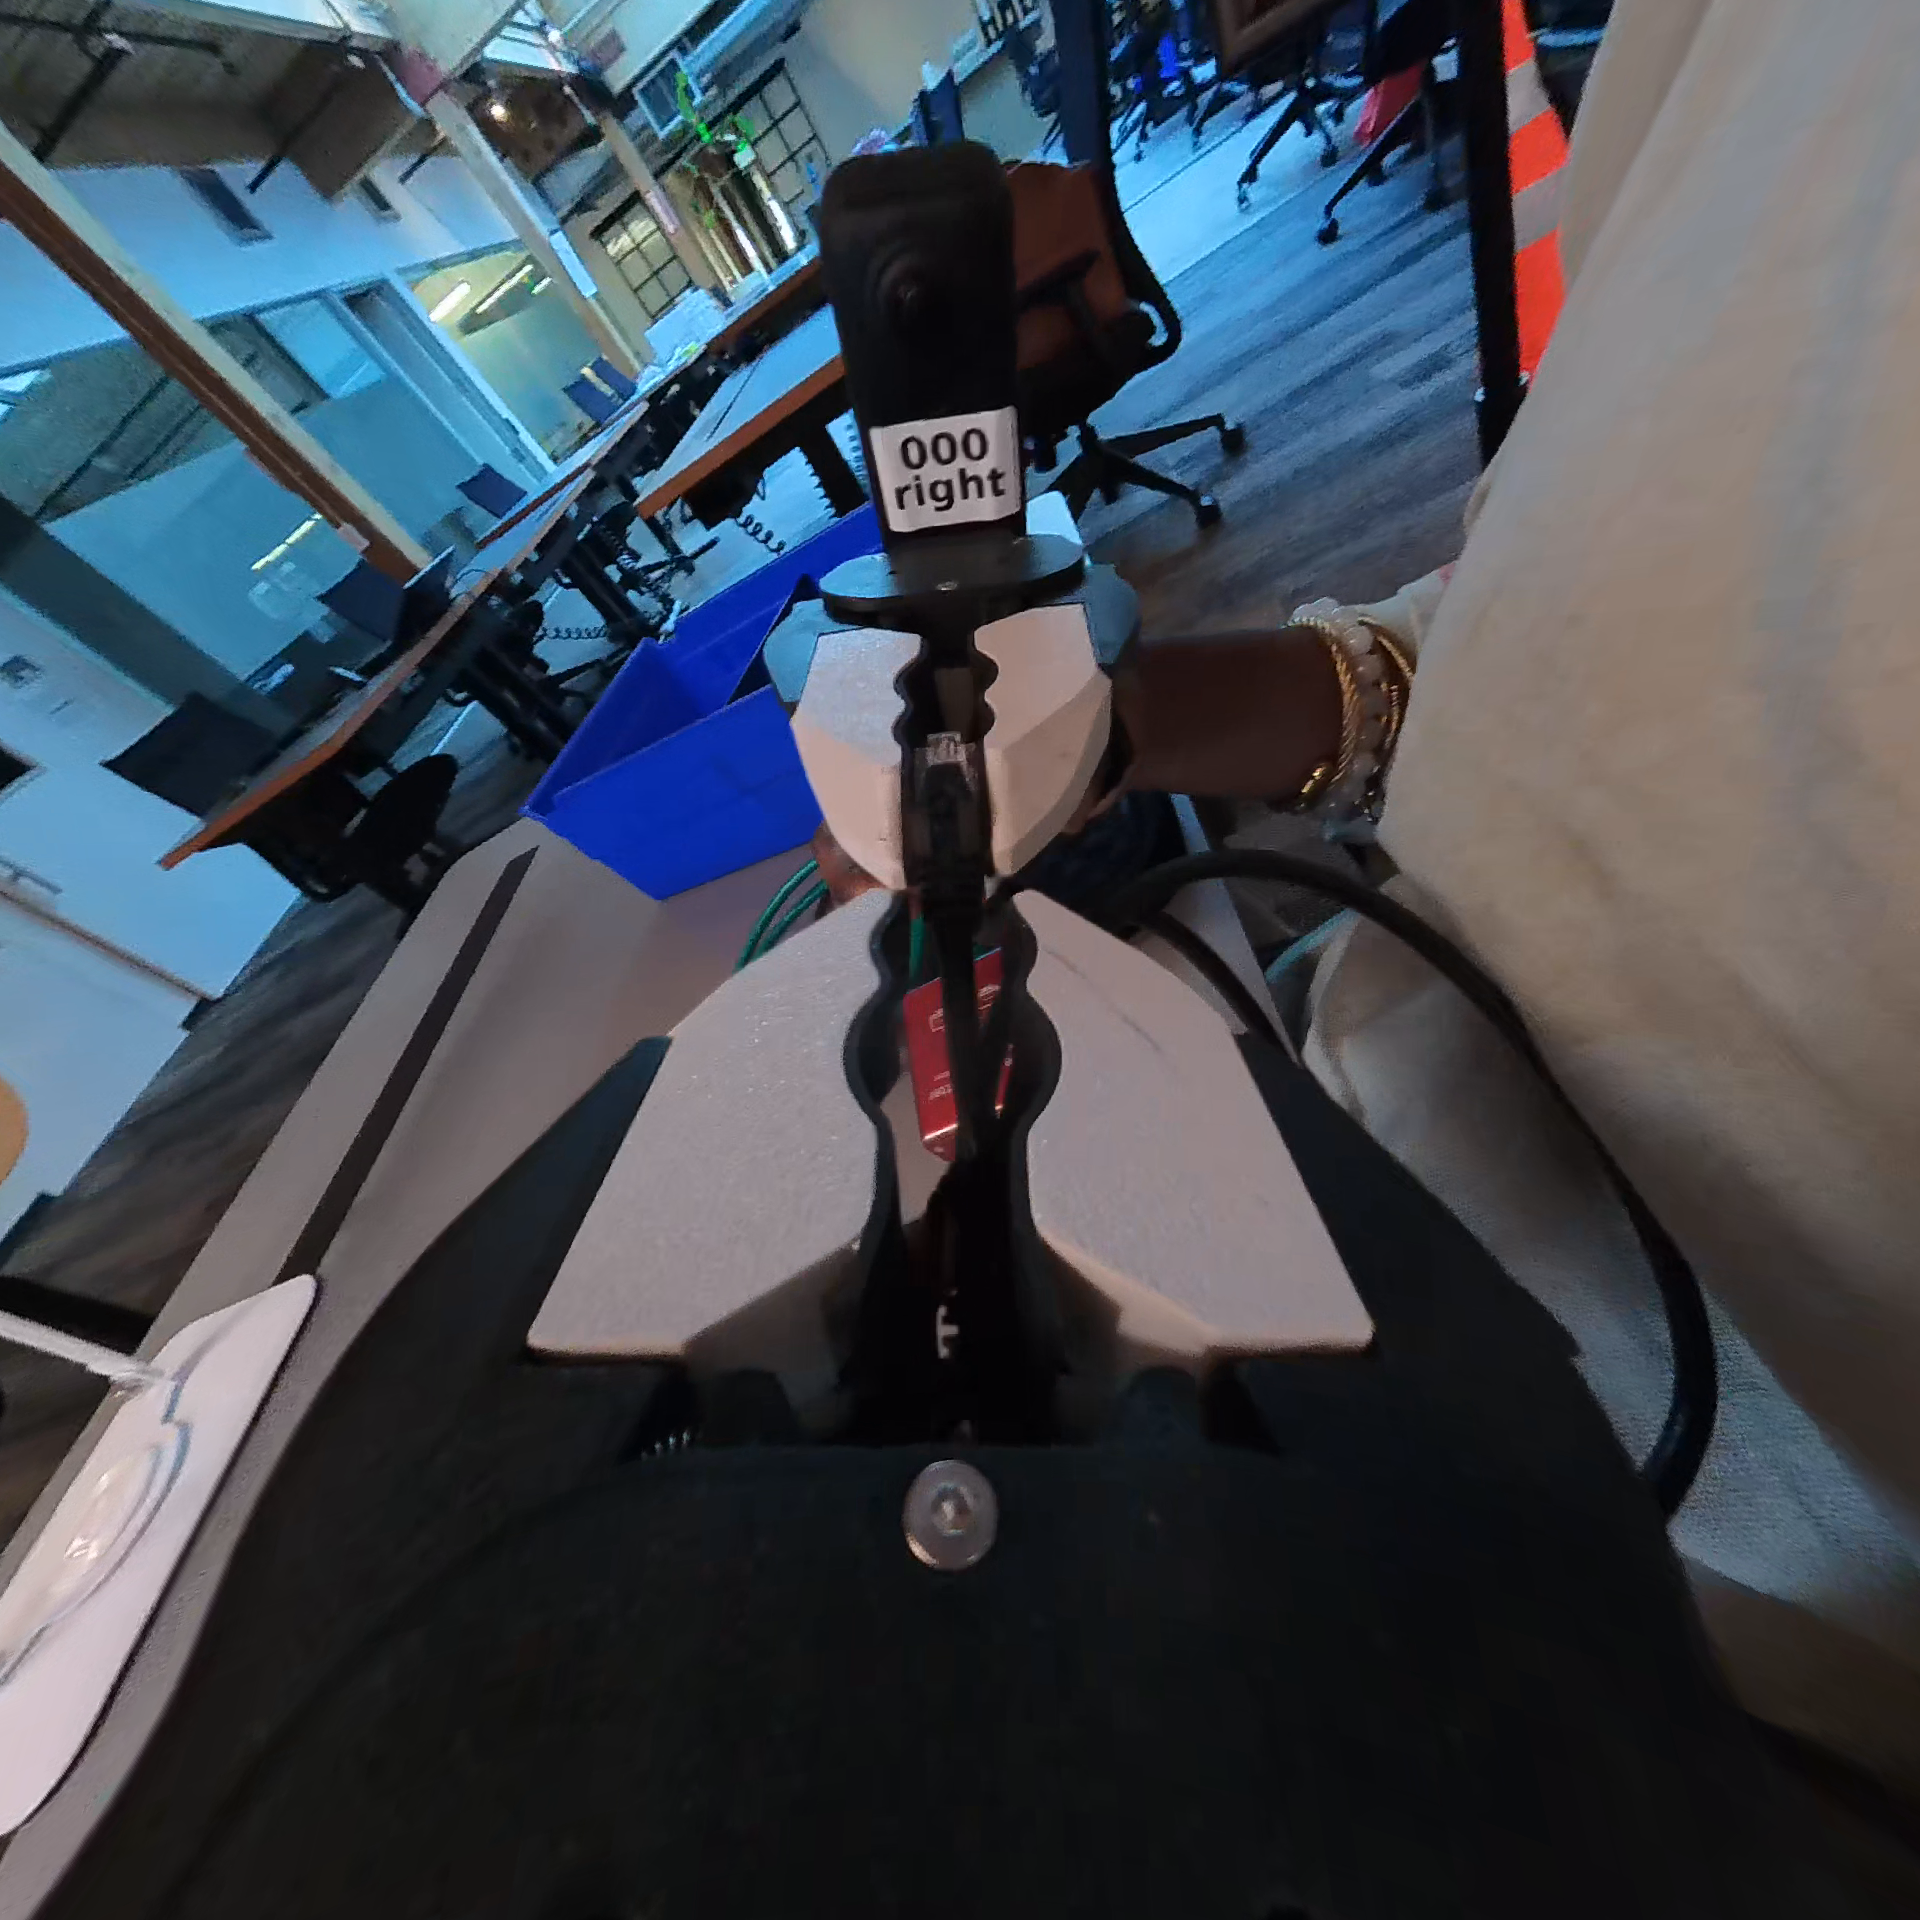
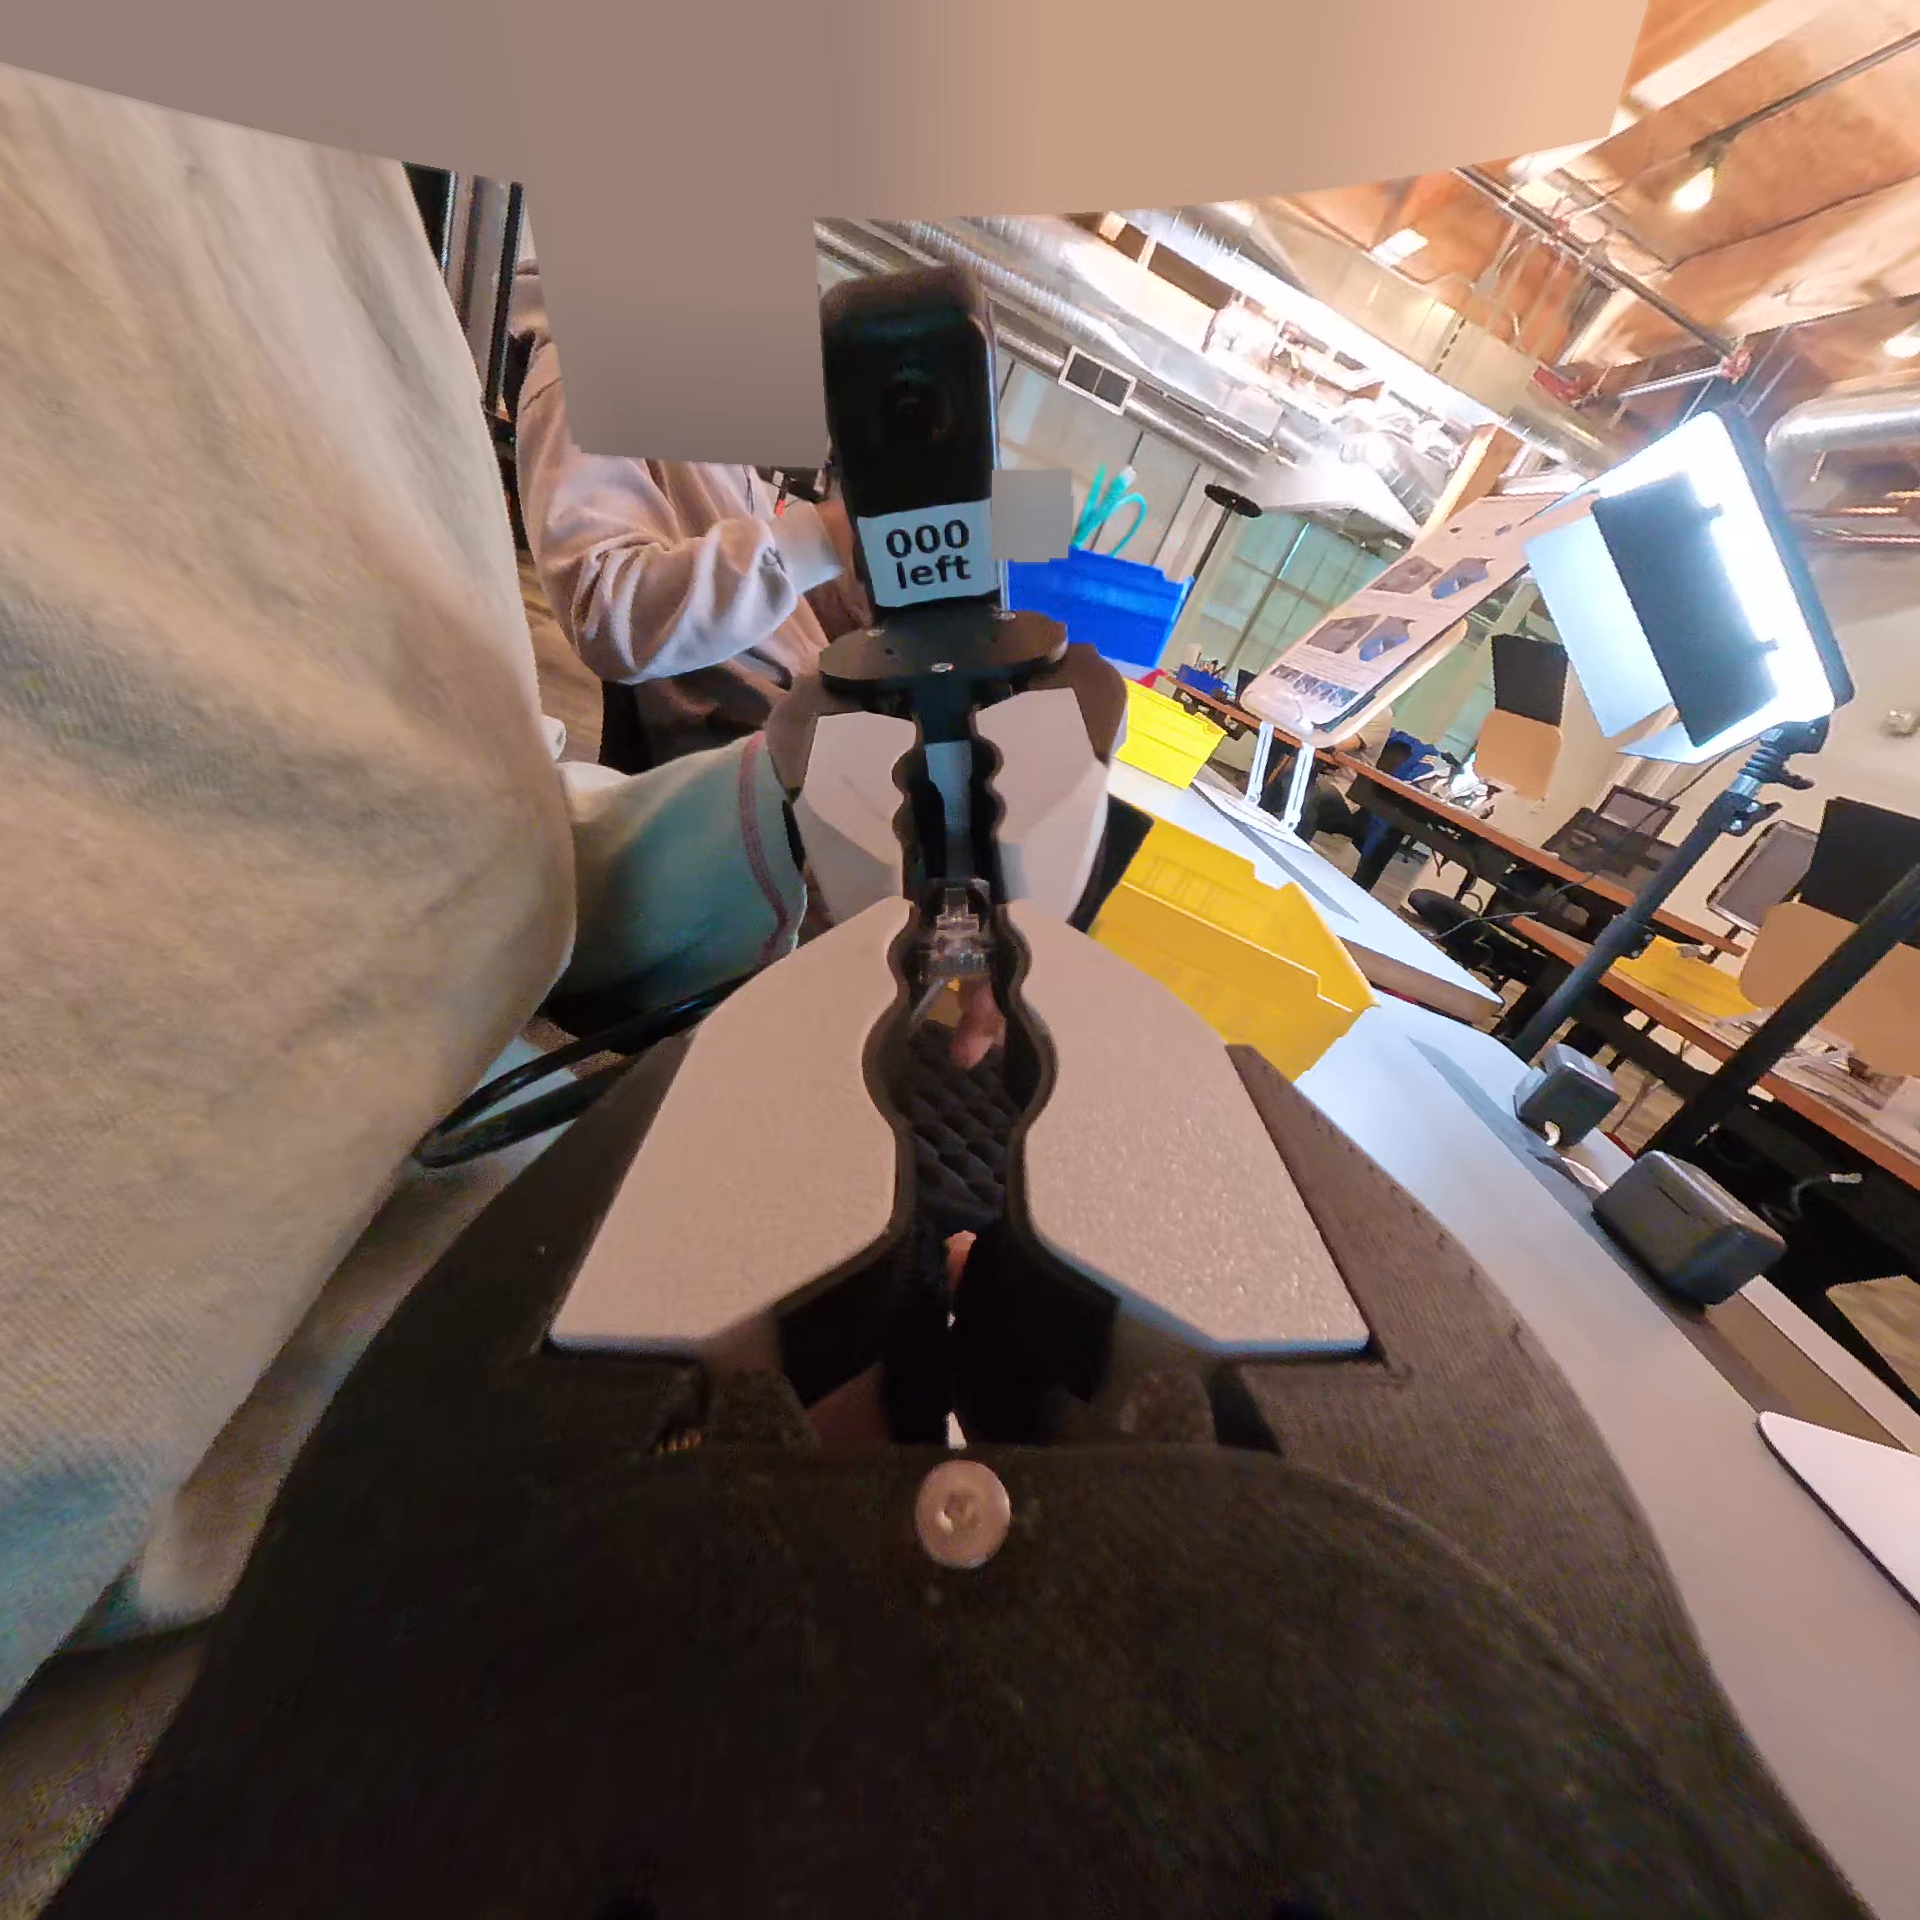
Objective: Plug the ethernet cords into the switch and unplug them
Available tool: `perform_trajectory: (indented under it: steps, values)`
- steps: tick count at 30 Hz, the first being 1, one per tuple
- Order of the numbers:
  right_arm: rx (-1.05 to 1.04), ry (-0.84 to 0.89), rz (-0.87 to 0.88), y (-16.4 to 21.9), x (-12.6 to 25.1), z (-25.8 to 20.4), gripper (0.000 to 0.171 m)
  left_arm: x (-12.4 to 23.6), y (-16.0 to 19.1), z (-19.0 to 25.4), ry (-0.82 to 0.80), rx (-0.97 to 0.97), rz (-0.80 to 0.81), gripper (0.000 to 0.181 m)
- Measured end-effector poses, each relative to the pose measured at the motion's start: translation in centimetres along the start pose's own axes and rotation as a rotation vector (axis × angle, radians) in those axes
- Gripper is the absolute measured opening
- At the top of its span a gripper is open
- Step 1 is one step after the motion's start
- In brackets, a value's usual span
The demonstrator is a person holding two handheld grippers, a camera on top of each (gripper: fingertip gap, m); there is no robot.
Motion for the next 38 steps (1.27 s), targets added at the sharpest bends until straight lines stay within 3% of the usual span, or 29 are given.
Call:
perform_trajectory:
  steps: [6, 12, 17, 22, 25, 30, 32, 38]
  values:
    - [-0.001, 0.011, -0.028, 0.3, 0.4, 0.1, 0.012, -0.1, 0.7, -0.3, 0.006, 0.036, -0.010, 0.010]
    - [0.016, 0.021, -0.217, 0.8, 0.3, -0.1, 0.018, 1.2, 0.0, -0.4, 0.008, -0.009, -0.237, 0.009]
    - [-0.062, 0.093, -0.614, 1.7, 3.0, -0.3, 0.067, 4.2, 0.4, -0.4, -0.020, -0.080, -0.579, 0.009]
    - [-0.331, 0.020, -0.863, 4.4, 4.2, -0.3, 0.102, 3.4, 1.5, 0.1, 0.076, -0.053, -0.603, 0.010]
    - [-0.372, -0.038, -0.922, 5.9, 4.3, 0.4, 0.102, 2.4, 2.4, 0.2, 0.103, -0.042, -0.601, 0.010]
    - [-0.441, -0.168, -0.964, 7.2, 3.8, 1.7, 0.085, 1.8, 3.5, 0.1, 0.124, 0.007, -0.629, 0.010]
    - [-0.418, -0.197, -0.952, 7.4, 3.7, 1.9, 0.069, 1.8, 3.7, 0.0, 0.126, 0.018, -0.623, 0.009]
    - [-0.285, -0.133, -0.854, 7.0, 4.2, 1.1, 0.069, 1.9, 4.4, -0.4, 0.108, 0.034, -0.608, 0.010]
Point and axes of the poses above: each gripper's, where its closed fingertips meet, x back along the fingers, y out of its underside, z = x × y across the jaws, the point moved 10 cm from there along x, back along the fingers, and after that the axes turned 13 degrees about -y, right-handed, at the moved point
